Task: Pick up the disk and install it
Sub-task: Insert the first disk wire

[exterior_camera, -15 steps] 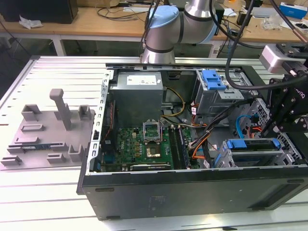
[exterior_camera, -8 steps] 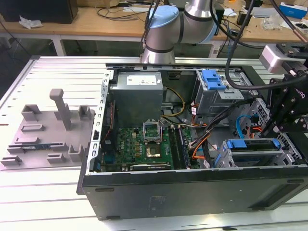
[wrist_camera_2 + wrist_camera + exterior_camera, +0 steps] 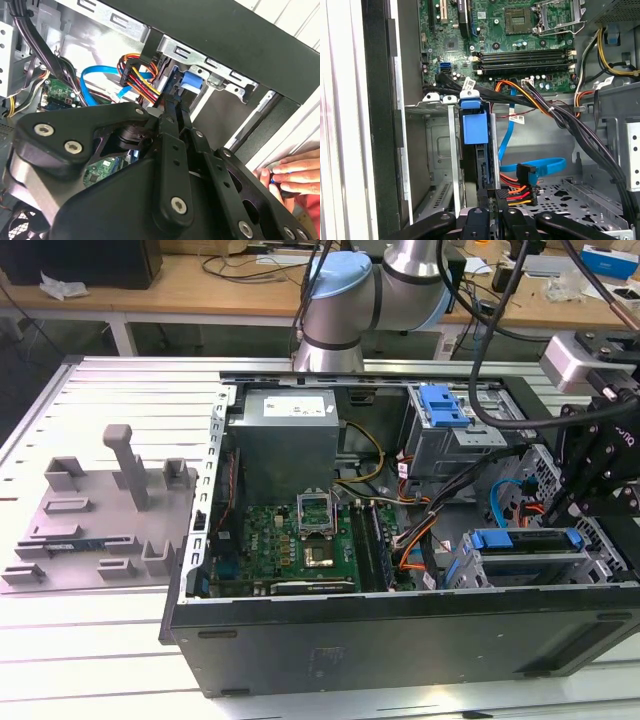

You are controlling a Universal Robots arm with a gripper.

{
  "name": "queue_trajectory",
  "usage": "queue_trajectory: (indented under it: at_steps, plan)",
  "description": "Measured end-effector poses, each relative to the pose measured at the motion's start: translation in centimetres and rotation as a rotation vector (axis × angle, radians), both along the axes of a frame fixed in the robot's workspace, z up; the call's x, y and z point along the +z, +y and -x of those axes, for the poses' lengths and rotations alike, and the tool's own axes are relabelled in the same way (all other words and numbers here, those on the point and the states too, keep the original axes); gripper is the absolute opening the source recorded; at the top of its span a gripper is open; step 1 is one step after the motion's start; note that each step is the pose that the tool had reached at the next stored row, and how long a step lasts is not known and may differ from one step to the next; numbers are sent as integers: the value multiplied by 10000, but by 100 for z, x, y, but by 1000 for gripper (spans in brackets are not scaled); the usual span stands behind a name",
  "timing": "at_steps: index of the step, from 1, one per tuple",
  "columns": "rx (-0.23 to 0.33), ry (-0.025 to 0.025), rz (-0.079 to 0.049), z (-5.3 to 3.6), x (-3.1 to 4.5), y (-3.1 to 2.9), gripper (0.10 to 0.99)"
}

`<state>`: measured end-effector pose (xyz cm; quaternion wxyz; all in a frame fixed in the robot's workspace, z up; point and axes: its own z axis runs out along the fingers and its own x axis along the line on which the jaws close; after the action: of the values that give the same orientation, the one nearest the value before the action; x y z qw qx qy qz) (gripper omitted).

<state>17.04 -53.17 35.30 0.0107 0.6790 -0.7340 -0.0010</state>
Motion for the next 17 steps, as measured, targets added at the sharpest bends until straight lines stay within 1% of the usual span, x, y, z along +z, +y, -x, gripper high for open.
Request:
queue_trajectory:
  at_steps: [17]
  plan:
    - [-1,0,2,11,-32,-7,165]
